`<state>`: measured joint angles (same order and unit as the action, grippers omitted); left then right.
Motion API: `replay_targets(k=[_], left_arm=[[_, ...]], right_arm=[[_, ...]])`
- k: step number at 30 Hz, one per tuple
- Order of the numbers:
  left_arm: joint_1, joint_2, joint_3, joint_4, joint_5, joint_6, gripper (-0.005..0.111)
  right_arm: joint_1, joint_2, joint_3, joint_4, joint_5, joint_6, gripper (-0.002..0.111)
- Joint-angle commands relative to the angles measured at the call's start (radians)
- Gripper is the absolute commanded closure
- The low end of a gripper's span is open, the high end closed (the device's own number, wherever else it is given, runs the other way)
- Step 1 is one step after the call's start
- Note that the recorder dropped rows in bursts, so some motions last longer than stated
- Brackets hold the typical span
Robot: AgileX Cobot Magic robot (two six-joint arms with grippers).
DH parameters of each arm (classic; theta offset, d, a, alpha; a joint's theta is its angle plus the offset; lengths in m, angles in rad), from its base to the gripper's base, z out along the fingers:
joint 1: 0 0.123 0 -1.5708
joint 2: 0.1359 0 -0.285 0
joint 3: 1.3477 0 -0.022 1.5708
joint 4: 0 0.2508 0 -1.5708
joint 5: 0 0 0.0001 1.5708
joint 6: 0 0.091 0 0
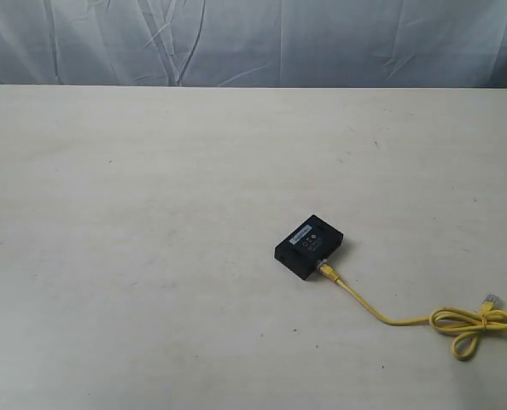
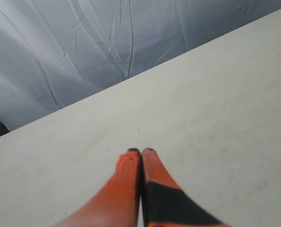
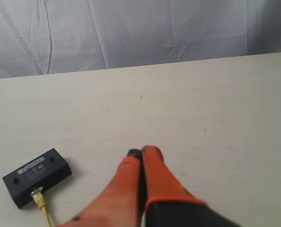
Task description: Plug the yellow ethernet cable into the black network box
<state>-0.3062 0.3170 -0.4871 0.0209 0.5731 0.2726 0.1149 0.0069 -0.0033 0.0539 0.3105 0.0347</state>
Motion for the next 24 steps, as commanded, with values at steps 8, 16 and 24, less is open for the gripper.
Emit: replay_targets(k=[8,16,24], left_arm=[[0.0,-0.007,0.004,-0.002,-0.007,-0.005,0.107],[0.0,-0.007,0.004,-0.002,-0.007,-0.005,0.107],[0.183,-0.067,0.066,-0.052,-0.051,-0.007,0.107]], right_arm=[[-0.005,-0.007,0.003,0.001,-0.007,-0.007,0.108],[-0.005,-0.007,0.003,0.001,-0.007,-0.007,0.108],[-0.005,-0.007,0.003,0.001,-0.007,-0.007,0.108]])
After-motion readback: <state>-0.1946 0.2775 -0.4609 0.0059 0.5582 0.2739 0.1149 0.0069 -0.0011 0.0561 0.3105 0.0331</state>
